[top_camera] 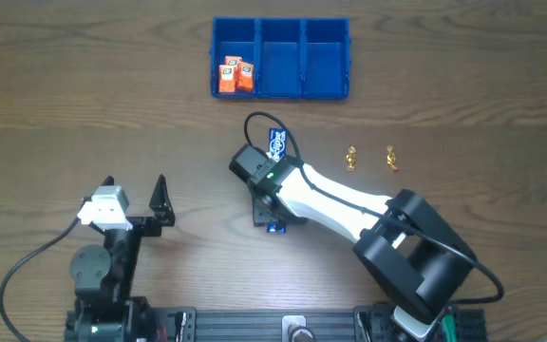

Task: Sort Candies Into Trays

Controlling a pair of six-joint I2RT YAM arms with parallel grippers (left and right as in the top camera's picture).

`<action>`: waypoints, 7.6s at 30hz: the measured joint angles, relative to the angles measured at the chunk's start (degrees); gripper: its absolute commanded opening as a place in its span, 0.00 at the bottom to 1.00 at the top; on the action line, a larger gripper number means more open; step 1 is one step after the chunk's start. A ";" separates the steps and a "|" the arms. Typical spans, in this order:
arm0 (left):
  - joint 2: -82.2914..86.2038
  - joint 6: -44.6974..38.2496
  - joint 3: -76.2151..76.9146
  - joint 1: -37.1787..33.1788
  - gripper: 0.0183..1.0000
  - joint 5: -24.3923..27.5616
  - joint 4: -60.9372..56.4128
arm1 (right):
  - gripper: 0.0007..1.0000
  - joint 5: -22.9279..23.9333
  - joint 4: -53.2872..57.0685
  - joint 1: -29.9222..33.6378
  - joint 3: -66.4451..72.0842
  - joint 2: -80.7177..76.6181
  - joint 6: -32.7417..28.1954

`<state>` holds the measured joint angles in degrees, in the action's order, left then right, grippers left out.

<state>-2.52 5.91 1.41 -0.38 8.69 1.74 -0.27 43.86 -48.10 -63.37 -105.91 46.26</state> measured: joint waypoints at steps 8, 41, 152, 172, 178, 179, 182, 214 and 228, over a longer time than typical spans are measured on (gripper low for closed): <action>0.00 0.00 0.00 0.00 1.00 0.00 -0.02 | 0.47 0.96 -0.22 -0.87 0.00 0.00 0.98; 0.00 0.00 0.00 0.00 1.00 0.00 0.00 | 0.14 23.39 -5.51 8.37 -27.93 12.07 -17.42; 0.00 0.00 0.00 0.00 1.00 0.00 0.00 | 0.18 7.13 -2.12 11.74 -22.43 -16.09 -7.21; 0.00 0.00 0.00 0.00 1.00 0.00 0.00 | 0.18 27.30 -9.01 12.11 -38.66 4.94 -18.43; 0.00 0.00 0.00 0.00 1.00 0.00 0.00 | 0.18 23.47 -17.90 17.07 -38.91 -5.38 -23.85; 0.00 0.00 0.00 0.00 1.00 -0.02 0.00 | 0.18 22.14 -19.10 17.59 -38.91 -7.43 -24.30; 0.00 0.00 0.00 0.00 1.00 0.00 0.00 | 0.18 20.06 -20.24 18.43 -38.88 -12.37 -24.63; 0.00 0.00 0.00 0.00 1.00 0.00 0.02 | 1.00 17.57 -12.37 18.91 -32.74 -8.90 -23.89; 0.00 0.00 0.00 0.00 1.00 0.00 0.00 | 1.00 7.96 -11.89 14.43 10.45 17.27 -15.17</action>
<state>-2.52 5.91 1.41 -0.38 8.69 1.74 7.68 31.97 -33.67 -52.93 -88.64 31.09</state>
